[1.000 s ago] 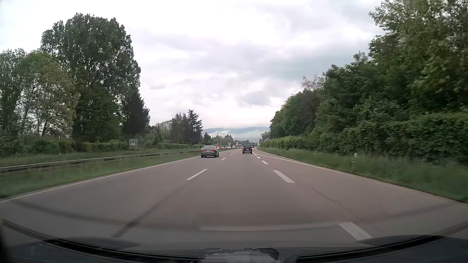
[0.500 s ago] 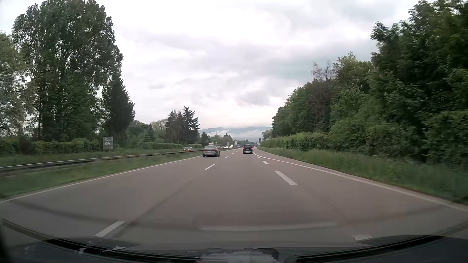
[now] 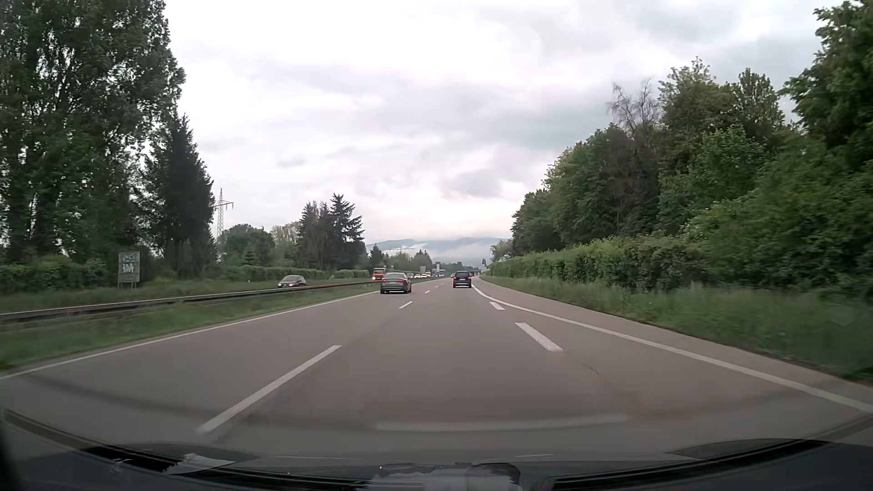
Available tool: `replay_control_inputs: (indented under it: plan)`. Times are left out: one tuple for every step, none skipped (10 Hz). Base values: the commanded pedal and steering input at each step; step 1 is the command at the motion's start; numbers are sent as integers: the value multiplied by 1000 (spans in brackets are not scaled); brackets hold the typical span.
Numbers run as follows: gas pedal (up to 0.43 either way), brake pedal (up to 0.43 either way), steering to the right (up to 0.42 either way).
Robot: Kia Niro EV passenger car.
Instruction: Follow the waypoints while adhering to traffic rules and regulations
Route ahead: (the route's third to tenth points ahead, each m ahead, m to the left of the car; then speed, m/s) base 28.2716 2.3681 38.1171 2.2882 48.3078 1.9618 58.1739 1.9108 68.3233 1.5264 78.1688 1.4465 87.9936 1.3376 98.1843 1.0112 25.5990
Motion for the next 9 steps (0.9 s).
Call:
replay_control_inputs:
  plan:
    - [157,0,2]
    - [157,0,2]
    - [157,0,2]
    - [157,0,2]
    - [157,0,2]
    - [157,0,2]
    - [157,0,2]
    - [157,0,2]
    - [157,0,2]
